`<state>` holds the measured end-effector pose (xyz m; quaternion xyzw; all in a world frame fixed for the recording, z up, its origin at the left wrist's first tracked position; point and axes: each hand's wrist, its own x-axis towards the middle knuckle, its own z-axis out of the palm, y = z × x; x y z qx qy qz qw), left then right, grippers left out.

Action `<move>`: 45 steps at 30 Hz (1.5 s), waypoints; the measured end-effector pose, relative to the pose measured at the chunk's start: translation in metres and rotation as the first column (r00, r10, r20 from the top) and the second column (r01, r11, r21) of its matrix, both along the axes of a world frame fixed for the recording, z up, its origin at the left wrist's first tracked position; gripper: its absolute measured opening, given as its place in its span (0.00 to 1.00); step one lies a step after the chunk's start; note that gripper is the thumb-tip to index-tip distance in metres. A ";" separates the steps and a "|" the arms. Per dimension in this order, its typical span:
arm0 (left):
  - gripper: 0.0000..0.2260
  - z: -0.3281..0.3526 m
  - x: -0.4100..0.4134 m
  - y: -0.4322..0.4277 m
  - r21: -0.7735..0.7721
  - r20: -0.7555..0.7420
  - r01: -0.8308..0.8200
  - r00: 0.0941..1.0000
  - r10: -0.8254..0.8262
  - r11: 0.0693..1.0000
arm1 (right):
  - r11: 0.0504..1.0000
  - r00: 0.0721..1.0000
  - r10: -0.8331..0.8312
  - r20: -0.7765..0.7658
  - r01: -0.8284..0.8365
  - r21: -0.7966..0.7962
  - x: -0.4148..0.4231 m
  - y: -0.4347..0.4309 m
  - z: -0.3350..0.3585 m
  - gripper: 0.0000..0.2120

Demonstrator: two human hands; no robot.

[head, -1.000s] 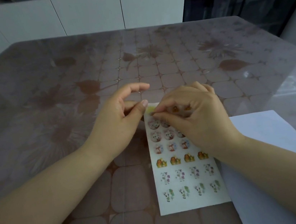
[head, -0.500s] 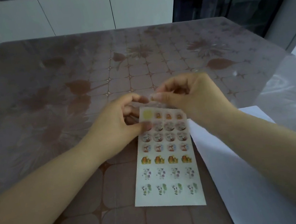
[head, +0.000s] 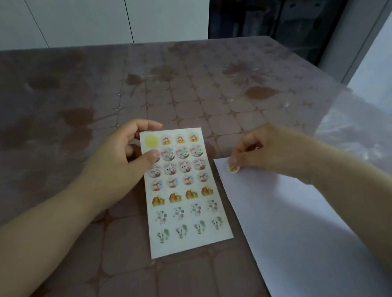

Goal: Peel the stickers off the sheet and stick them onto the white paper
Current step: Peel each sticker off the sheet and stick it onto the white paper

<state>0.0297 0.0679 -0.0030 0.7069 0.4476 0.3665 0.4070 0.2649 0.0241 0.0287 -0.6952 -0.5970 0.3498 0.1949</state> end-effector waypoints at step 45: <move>0.07 0.014 0.019 -0.014 -0.314 0.336 0.228 0.935 -0.116 0.922 | 0.536 0.979 -0.057 0.197 -0.136 0.833 -0.042 -0.002 -0.033 0.11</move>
